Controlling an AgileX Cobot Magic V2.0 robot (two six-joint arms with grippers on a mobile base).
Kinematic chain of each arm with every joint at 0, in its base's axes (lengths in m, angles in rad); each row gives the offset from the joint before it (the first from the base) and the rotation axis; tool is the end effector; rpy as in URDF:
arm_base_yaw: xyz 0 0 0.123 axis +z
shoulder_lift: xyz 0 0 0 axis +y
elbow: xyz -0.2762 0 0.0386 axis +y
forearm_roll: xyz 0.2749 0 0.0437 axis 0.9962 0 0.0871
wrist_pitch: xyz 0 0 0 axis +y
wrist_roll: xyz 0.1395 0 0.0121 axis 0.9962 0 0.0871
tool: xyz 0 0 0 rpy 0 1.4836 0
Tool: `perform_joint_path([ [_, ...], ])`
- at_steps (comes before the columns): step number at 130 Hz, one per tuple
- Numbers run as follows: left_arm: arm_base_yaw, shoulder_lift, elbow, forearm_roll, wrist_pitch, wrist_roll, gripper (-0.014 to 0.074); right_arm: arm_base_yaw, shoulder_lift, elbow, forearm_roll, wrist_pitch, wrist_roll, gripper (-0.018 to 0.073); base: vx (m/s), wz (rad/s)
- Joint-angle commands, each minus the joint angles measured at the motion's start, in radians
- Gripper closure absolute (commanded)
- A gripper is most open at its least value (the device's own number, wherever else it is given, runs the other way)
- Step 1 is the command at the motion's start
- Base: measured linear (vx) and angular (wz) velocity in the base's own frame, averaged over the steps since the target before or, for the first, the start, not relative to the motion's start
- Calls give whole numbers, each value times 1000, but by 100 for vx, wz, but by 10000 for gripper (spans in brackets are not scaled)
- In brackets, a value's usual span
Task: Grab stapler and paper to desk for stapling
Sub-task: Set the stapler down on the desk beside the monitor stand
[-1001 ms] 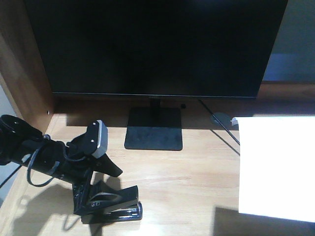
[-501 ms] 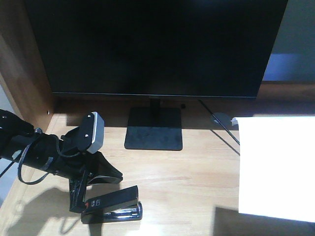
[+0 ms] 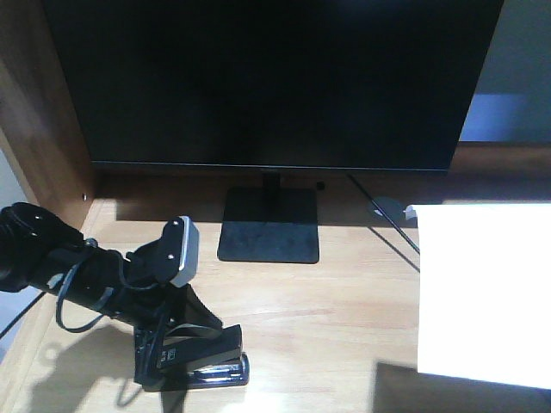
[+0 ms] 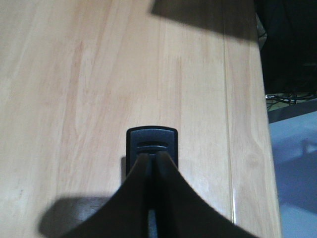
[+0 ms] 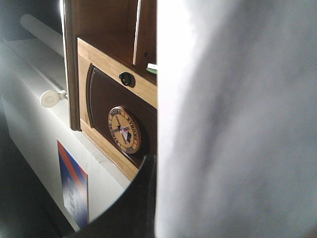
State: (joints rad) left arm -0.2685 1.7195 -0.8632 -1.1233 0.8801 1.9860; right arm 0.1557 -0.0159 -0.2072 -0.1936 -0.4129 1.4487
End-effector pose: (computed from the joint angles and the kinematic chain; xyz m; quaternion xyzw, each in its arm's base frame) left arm 0.2863 -0.1798 0.1158 0.6115 0.6837 -0.2844 0.2788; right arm 0.0843 0.0242 0.3522 0.1893 0.3699 0.6072 0.6772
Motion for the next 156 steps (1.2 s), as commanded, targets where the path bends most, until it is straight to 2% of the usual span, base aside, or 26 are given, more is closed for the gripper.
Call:
perform_joint_path([
  [1,-13,-13,-20,-46,11,4,604,-7,-3,-29,-5,-53,-7,566,0,0],
  [156,-18,-3,-20,-46,22,3,603,-7,-3,-29,-5,-57,-7,566,0,0],
])
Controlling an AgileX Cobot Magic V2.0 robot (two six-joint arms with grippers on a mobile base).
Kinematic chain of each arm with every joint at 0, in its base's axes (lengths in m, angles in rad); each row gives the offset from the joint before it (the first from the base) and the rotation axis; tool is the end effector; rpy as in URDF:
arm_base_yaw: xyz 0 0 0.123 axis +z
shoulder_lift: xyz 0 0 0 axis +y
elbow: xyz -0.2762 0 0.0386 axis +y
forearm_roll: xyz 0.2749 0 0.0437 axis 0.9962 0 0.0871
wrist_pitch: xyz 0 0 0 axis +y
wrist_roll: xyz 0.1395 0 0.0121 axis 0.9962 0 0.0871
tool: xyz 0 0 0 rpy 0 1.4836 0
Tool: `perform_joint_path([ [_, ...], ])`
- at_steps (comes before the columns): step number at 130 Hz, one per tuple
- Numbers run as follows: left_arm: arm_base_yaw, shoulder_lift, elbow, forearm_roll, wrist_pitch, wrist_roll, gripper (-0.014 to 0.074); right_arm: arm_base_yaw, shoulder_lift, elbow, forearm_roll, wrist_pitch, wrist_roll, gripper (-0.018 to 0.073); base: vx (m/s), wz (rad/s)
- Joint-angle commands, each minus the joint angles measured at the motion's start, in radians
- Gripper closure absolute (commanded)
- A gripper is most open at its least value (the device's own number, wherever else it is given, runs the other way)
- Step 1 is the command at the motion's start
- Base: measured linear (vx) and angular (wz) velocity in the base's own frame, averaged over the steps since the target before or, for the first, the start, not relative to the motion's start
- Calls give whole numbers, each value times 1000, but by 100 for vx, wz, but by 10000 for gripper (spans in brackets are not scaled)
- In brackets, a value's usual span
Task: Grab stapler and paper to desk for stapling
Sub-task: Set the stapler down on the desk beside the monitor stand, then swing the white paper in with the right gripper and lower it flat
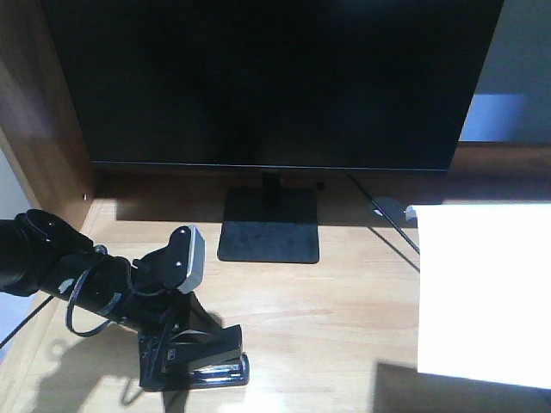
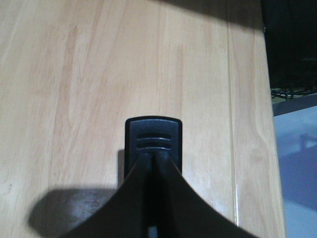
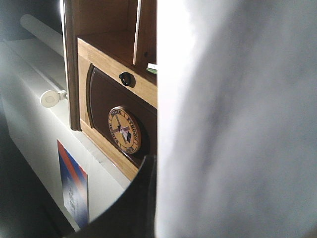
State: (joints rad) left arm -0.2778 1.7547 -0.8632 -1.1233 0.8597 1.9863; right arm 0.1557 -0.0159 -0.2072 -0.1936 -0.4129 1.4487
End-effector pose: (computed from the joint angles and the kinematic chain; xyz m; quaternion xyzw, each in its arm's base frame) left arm 0.2867 -0.1813 0.1034 0.6099 0.6905 -0.2838 0.2658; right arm 0.0843 0.0242 0.3522 0.1893 0.3699 0.6072 0.6772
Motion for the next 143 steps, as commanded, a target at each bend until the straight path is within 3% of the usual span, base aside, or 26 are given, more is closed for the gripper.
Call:
perform_joint_path([
  [1,-9,-38,-20,-46,42,3,603,-7,-3,-29,-5,-57,-7,566,0,0],
  [85,-9,-38,-20,-46,42,3,603,-7,21,-29,3,-78,-10,566,0,0],
  [109,-9,-38,-20,-46,42,3,603,-7,174,-29,3,-196,-10,563,0,0],
  [143,-9,-38,-20,-46,42,3,603,-7,501,-29,4,-482,-15,562,0,0],
])
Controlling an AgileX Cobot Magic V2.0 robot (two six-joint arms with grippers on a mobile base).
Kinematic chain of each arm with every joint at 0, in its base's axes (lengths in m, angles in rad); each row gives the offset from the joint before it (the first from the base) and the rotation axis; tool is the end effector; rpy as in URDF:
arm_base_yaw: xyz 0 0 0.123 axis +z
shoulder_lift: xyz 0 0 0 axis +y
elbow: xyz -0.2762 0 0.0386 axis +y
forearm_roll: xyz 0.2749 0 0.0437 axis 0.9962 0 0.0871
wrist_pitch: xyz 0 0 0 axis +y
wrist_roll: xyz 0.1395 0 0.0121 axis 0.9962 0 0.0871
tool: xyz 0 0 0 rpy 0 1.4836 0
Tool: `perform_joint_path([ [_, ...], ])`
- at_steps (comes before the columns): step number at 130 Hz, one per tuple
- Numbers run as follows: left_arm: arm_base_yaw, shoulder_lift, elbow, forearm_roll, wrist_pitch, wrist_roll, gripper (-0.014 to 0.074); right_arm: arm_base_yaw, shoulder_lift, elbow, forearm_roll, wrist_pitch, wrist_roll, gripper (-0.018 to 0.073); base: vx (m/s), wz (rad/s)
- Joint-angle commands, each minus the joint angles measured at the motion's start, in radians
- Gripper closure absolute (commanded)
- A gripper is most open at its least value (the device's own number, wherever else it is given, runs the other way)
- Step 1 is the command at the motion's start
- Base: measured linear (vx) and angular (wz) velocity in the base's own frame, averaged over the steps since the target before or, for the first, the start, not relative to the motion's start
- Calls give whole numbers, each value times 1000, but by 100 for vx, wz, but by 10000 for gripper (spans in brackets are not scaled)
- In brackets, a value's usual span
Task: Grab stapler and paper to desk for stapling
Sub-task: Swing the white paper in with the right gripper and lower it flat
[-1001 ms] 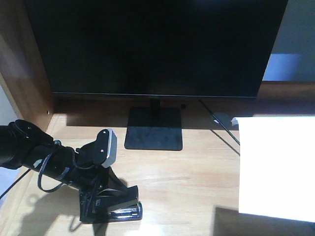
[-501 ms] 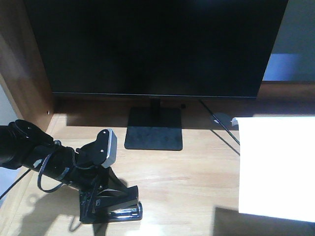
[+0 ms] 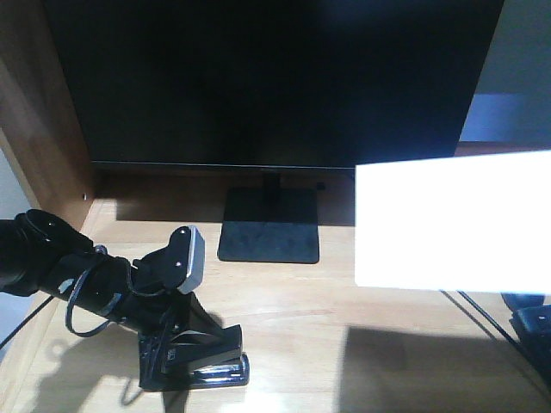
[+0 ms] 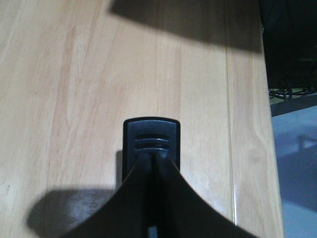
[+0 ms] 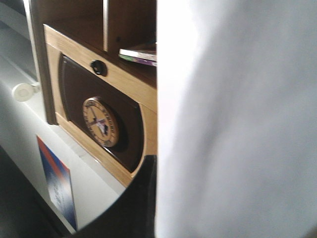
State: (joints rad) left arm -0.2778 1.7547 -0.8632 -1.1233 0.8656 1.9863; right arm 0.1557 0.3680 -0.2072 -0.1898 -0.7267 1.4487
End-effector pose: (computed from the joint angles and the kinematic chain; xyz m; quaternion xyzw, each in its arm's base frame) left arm 0.2860 -0.1816 0.1037 0.6103 0.6894 -0.2864 0.2650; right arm 0.1412 0.0399 0.3408 0.1955 0.4048 0.6169 0.6460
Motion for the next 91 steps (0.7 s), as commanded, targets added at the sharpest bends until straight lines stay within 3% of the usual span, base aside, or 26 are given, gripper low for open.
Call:
perform_joint_path([
  [1,-9,-38,-20,-46,36,3,603,-7,136,-29,1,-183,-15,562,0,0],
  [29,-9,-38,-20,-46,36,3,603,-7,384,-29,2,-424,-2,562,0,0],
  [65,-9,-38,-20,-46,36,3,603,-7,640,-29,-6,-613,46,562,0,0],
  [91,-9,-38,-20,-46,36,3,603,-8,760,-29,-9,-619,63,562,0,0],
])
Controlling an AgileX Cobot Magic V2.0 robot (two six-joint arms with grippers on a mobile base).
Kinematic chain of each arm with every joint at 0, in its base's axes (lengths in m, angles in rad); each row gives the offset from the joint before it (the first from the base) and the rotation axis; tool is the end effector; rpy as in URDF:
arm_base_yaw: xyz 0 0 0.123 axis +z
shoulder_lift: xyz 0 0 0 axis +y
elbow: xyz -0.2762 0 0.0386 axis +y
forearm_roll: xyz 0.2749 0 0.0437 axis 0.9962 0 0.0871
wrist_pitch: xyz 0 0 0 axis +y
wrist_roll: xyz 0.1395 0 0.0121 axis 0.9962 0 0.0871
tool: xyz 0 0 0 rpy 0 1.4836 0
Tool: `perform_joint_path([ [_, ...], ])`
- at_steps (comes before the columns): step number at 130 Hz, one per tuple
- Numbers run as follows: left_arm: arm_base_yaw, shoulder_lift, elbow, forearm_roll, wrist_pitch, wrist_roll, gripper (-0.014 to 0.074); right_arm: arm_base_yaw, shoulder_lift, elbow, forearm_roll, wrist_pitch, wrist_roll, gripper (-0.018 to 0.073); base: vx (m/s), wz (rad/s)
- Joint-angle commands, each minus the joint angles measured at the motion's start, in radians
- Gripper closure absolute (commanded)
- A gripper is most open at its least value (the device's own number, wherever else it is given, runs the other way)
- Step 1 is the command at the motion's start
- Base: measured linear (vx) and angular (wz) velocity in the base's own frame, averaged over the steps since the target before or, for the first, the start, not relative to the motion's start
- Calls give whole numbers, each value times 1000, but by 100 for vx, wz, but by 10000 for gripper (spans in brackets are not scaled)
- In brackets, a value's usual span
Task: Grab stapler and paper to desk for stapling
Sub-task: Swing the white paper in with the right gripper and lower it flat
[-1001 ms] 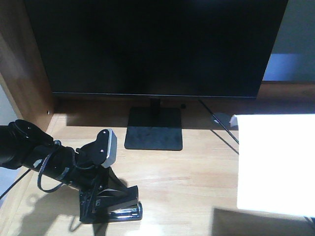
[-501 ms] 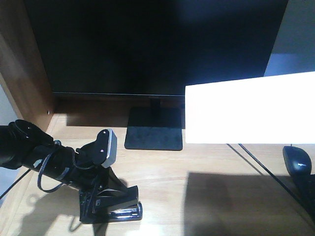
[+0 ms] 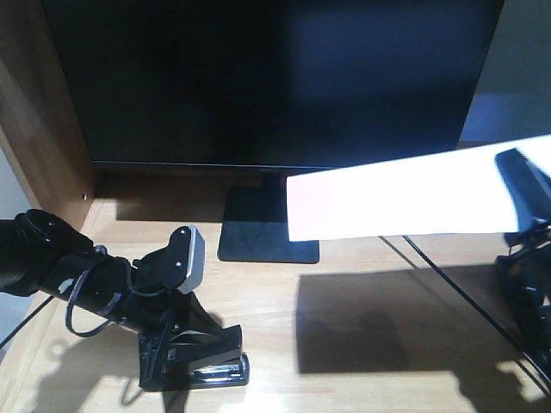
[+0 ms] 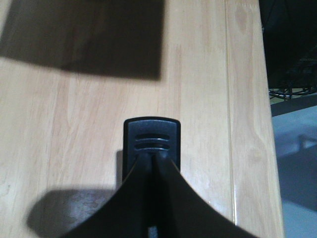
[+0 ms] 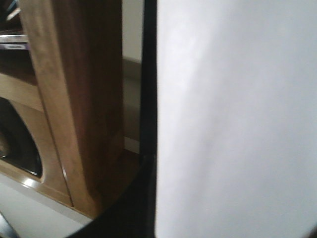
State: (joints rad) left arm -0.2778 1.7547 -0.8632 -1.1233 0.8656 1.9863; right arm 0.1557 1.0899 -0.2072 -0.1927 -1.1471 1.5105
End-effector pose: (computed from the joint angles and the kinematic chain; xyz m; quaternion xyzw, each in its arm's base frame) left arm 0.2860 -0.1816 0.1037 0.6103 0.6894 -0.2864 0.2650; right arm 0.2379 0.0621 0.2476 0.2835 0.5033 0.6159 0.5357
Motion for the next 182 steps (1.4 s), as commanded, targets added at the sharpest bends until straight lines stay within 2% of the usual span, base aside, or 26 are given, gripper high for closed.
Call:
perform_joint_path([
  [1,-9,-38,-20,-46,36,3,603,-8,41,-29,-7,-199,2,562,0,0],
  [15,-9,-38,-20,-46,36,3,603,-50,91,-29,-64,-199,30,562,0,0],
  [30,-9,-38,-20,-46,36,3,603,-197,127,-33,-221,-199,98,562,0,0],
  [35,-9,-38,-20,-46,36,3,603,-252,135,-39,-292,-199,129,562,0,0],
  [42,-9,-38,-20,-46,36,3,603,-347,153,-60,-448,-199,189,562,0,0],
  [48,-9,-38,-20,-46,36,3,603,-397,166,-82,-559,-199,230,562,0,0],
  [59,-9,-38,-20,-46,36,3,603,-454,191,-124,-737,-199,297,562,0,0],
  [60,-9,-38,-20,-46,36,3,603,-461,197,-138,-784,-199,307,562,0,0],
  [63,-9,-38,-20,-46,36,3,603,-467,202,-142,-800,-199,311,562,0,0],
  [66,-9,-38,-20,-46,36,3,603,-474,214,-160,-857,-199,330,562,0,0],
  [86,-9,-38,-20,-46,36,3,603,-473,281,-222,-1083,-199,394,562,0,0],
  [124,-9,-38,-20,-46,36,3,603,-462,328,-229,-1366,-199,403,562,0,0],
  [139,-9,-38,-20,-46,36,3,603,-396,328,-229,-1391,-199,410,562,0,0],
  [167,-9,-38,-20,-46,36,3,603,-187,328,-229,-1374,-199,409,562,0,0],
  [182,-9,-38,-20,-46,36,3,603,-129,328,-229,-1372,-199,396,562,0,0],
])
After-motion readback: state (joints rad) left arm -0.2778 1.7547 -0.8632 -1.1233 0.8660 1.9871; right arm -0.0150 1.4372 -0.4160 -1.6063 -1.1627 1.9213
